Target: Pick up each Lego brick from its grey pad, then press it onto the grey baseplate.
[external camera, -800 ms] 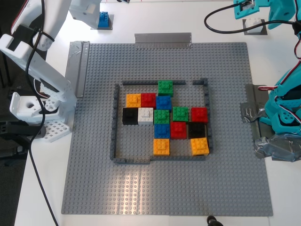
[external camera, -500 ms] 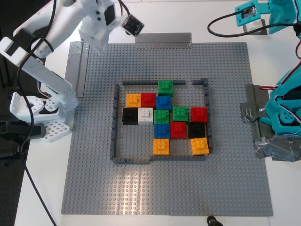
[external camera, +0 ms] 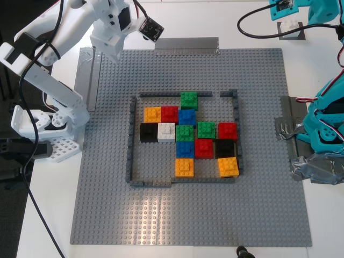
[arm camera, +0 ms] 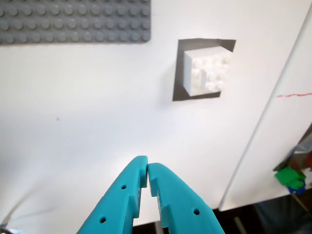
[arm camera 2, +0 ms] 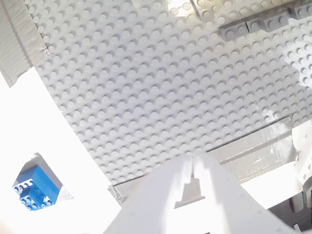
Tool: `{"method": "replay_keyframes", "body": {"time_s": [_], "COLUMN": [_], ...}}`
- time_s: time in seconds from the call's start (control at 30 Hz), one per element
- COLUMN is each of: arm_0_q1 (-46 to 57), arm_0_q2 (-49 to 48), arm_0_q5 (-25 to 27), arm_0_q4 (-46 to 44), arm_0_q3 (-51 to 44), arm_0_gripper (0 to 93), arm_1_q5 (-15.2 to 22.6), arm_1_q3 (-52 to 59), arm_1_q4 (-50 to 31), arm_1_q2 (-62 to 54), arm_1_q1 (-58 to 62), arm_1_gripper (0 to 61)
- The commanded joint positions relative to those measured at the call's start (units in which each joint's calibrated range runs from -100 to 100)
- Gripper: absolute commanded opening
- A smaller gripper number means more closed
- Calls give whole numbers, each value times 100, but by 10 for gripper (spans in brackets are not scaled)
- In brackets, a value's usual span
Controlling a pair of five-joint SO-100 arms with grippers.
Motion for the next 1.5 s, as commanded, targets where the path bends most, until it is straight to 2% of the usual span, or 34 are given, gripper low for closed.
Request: {"method": "replay_keyframes", "body": {"time_s": [0.0, 0.37, 0.5, 0.7, 0.8, 0.9, 1.03, 1.17, 1.3, 1.47], "arm_0_q1": [7, 341, 479, 268, 43, -65, -51, 138, 254, 239], "arm_0_q2": [-200, -191, -123, -123, -105, -80, 453, 1191, 1740, 2169], "arm_0_q5": [1, 41, 45, 211, 412, 260, 31, -47, 60, 226], "arm_0_q4": [5, -60, -60, -69, -69, -69, -77, -443, -752, -703], "arm_0_q3": [-286, -331, -719, -1008, -1098, -1017, -1116, -1387, -1929, -2408], "arm_0_gripper": [0, 0, 0, 0, 0, 0, 19, 116, 129, 129], "arm_1_q5": [68, 400, 469, 732, 669, 561, 503, 410, 303, 312], "arm_1_q3": [-627, -2198, -3137, -3905, -4681, -5440, -5954, -6162, -6523, -6731], "arm_1_q4": [-17, 56, 178, -107, 145, 365, 422, 194, 64, -26], "arm_1_q2": [-231, 378, 962, 1674, 2284, 2910, 3486, 3803, 4189, 4584], "arm_1_q1": [-22, -661, -980, -1459, -1691, -1901, -2097, -2206, -2242, -2213], "arm_1_gripper": [2, 2, 2, 2, 2, 6, 138, 204, 240, 244]}}
